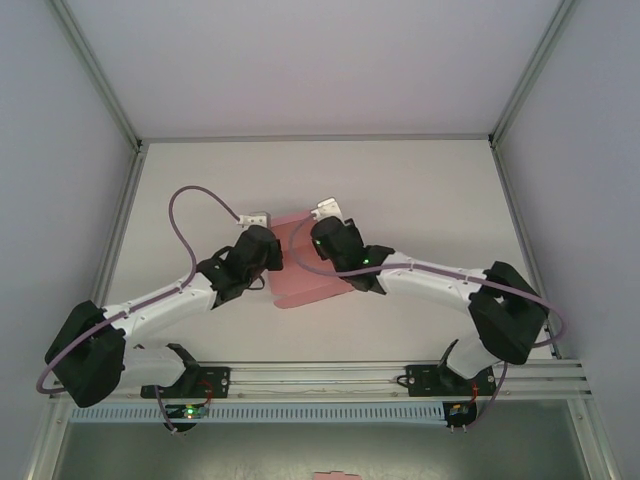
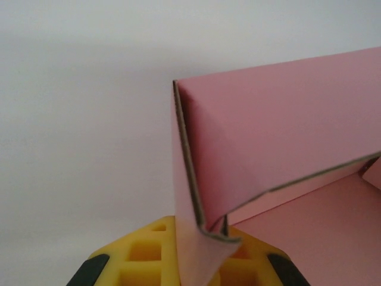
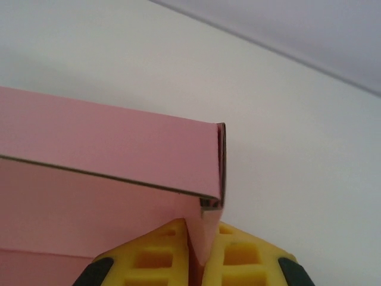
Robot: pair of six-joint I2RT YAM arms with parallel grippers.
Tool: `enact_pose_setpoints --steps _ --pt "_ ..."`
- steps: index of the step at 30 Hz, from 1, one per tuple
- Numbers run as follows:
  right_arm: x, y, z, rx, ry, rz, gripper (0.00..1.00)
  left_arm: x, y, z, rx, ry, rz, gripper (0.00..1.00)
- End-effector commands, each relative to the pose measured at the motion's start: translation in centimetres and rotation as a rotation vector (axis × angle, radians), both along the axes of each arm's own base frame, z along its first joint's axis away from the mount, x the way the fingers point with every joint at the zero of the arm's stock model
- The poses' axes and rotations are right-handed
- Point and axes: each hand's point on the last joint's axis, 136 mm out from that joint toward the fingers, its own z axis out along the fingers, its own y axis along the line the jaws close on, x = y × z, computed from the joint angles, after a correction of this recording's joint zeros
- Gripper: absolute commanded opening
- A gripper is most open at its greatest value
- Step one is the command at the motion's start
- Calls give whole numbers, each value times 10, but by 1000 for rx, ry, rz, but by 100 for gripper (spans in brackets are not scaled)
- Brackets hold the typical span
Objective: Assemble paper box
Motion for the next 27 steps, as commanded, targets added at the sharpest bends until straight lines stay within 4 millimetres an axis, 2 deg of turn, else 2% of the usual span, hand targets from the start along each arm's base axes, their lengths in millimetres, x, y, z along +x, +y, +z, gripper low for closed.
enact_pose_setpoints --steps 1,5,8,13,16,17,18,19,21,23,24,27 --pt "-3 -74 -28 -484 19 -187 0 3 -23 44 -98 -57 -27 0" --pt "1 -96 -14 -690 -33 -307 0 2 -11 42 -77 -23 50 0" --pt "5 -109 -14 -779 -27 -372 0 2 -6 43 -79 -16 81 0" --pt "9 -122 -9 -836 -31 -438 0 1 2 38 -46 -2 112 0" --pt "10 -129 -8 -805 -12 -451 0 2 2 36 -36 3 118 0" --pt "11 -127 -12 -762 -1 -433 0 3 0 36 -41 -1 113 0" --pt "12 -119 -20 -684 27 -374 7 4 -3 35 -48 -4 103 0" --pt "13 -104 -28 -580 50 -289 19 5 -6 36 -59 -10 92 0" --pt "7 -62 -34 -297 72 -76 21 8 -11 36 -76 -15 79 0" --pt "-3 -31 -22 -61 52 89 26 9 -16 37 -96 -22 61 0" --pt "-8 -20 -11 38 34 156 32 9 -20 37 -108 -24 49 0" --pt "-11 -22 0 150 18 182 36 8 -26 40 -132 -29 20 0"
